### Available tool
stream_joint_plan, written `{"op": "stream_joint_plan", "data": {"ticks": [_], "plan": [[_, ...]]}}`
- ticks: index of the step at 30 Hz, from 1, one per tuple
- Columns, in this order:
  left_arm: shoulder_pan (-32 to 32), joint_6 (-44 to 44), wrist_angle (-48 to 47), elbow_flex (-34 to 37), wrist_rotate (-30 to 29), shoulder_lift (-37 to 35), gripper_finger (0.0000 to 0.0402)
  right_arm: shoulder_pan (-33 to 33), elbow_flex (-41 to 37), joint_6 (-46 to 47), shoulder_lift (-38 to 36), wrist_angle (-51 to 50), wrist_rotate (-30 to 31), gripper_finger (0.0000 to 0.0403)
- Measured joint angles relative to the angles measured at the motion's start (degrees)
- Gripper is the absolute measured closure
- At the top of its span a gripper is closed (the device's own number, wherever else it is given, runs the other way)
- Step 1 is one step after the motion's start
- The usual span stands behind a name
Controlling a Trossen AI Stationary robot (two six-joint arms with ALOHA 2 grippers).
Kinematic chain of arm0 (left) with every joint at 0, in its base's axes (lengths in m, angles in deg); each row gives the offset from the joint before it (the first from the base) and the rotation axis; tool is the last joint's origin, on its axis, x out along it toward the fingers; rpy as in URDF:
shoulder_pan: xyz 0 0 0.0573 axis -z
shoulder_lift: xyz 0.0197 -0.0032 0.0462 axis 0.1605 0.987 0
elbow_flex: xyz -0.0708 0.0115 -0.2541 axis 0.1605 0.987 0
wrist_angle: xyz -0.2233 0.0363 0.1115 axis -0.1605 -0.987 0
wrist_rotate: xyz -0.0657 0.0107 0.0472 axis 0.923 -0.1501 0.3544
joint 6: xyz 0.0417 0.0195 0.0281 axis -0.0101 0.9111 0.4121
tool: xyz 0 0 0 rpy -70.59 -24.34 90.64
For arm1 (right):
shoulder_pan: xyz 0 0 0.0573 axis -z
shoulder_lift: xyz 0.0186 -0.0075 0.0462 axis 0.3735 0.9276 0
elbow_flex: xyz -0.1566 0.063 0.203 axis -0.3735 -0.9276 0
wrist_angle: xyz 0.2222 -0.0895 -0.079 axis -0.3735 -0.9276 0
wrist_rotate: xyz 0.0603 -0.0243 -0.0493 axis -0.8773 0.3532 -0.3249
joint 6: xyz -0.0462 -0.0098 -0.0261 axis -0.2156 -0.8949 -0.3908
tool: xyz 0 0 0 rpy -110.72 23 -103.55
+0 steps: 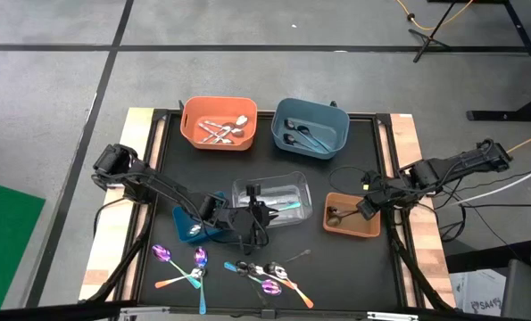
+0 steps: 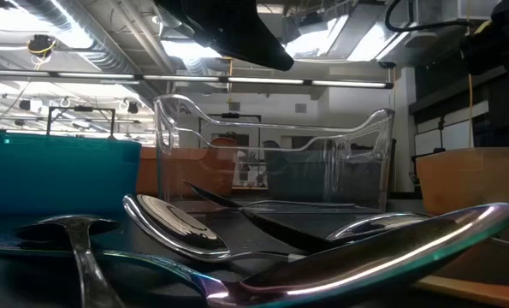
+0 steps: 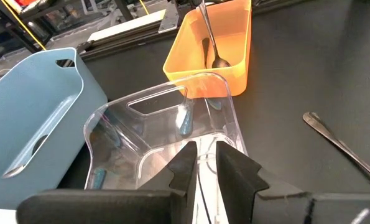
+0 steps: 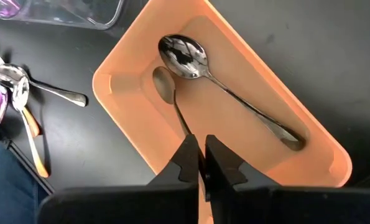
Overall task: Sort silverware by color (type)
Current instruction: Put the black spoon into the light orange bin
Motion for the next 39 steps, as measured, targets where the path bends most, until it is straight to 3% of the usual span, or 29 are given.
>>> {"op": "stream_joint_plan", "data": {"ticks": [15, 39], "plan": [[0.00, 0.00, 0.00, 0.00, -0.02, 0.00, 0.0349, 0.00, -0.12, -0.07, 0.09, -0.42, 0.84, 0.0337], [0.00, 0.00, 0.00, 0.00, -0.02, 0.00, 0.0349, 0.00, -0.12, -0.33, -0.66, -2.22, -0.69, 0.0321]]}}
